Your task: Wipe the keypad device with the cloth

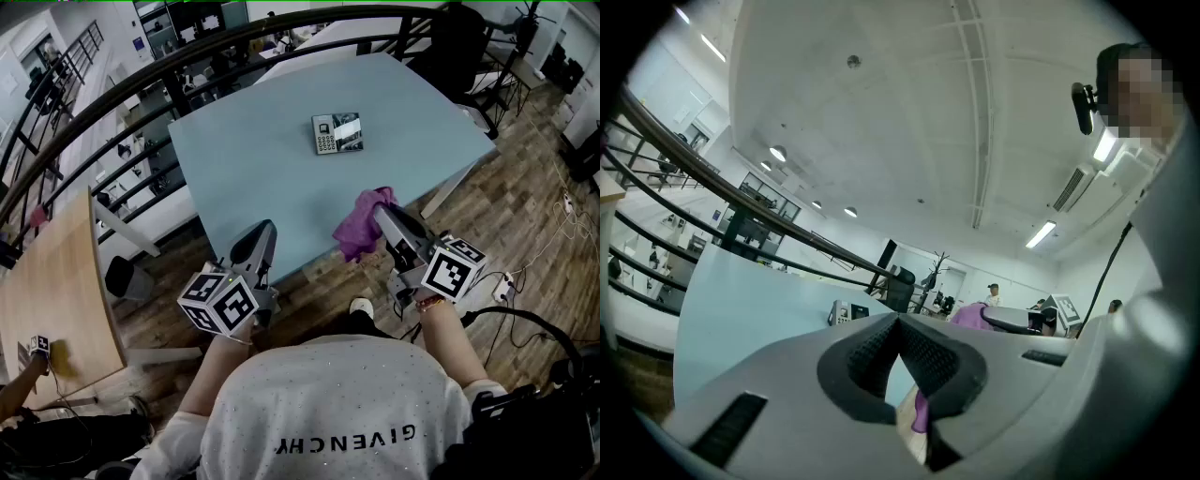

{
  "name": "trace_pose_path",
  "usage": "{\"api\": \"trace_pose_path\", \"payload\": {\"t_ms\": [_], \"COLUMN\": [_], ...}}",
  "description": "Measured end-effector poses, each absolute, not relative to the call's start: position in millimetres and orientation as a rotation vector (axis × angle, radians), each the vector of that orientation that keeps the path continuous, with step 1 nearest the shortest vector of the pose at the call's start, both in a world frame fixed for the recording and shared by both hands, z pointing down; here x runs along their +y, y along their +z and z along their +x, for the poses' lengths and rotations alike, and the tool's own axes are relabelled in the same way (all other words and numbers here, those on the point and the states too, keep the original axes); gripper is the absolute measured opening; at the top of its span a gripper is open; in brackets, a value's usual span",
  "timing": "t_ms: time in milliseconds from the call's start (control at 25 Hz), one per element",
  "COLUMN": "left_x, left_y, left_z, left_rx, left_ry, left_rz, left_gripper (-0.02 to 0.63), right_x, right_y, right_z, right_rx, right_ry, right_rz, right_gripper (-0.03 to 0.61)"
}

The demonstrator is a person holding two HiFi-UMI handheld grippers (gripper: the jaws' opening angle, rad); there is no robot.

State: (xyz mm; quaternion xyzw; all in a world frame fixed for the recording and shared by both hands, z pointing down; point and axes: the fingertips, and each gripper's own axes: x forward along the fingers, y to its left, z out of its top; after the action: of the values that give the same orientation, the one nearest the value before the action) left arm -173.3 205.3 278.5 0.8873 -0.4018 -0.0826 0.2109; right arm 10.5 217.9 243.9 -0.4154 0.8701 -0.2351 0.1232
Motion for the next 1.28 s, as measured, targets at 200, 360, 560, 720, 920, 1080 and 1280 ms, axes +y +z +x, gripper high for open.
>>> {"api": "trace_pose_path", "payload": {"t_ms": [200,360,560,720,920,1080,1280], "left_x": [212.9,205.7,191.3,169.7,125.7,79.4,28.5], "left_y": [288.9,288.8,288.4,282.8,279.3,270.6,271.3], "left_z": [-169.7,-167.2,-155.4,-139.2,-119.8,-110.1,-96.3], "left_rx": [-1.110,-1.116,-1.121,-1.073,-1.045,-1.081,-1.132], "left_ry": [-0.218,-0.219,-0.220,-0.240,-0.274,-0.265,-0.253], "left_rz": [2.436,2.438,2.431,2.393,2.352,2.367,2.334], "left_gripper": [0.008,0.008,0.008,0.008,0.008,0.008,0.008], "right_x": [222.8,213.6,190.3,155.8,99.0,49.0,-15.0], "right_y": [253.1,255.1,258.0,250.4,251.8,250.1,257.2], "right_z": [16.9,18.6,31.3,39.0,43.9,48.9,52.0], "right_rx": [2.538,2.551,2.523,2.507,2.551,2.596,2.668], "right_ry": [-0.722,-0.711,-0.735,-0.745,-0.742,-0.738,-0.798], "right_rz": [-1.235,-1.234,-1.222,-1.223,-1.230,-1.196,-1.151], "right_gripper": [0.023,0.023,0.023,0.023,0.023,0.023,0.023]}}
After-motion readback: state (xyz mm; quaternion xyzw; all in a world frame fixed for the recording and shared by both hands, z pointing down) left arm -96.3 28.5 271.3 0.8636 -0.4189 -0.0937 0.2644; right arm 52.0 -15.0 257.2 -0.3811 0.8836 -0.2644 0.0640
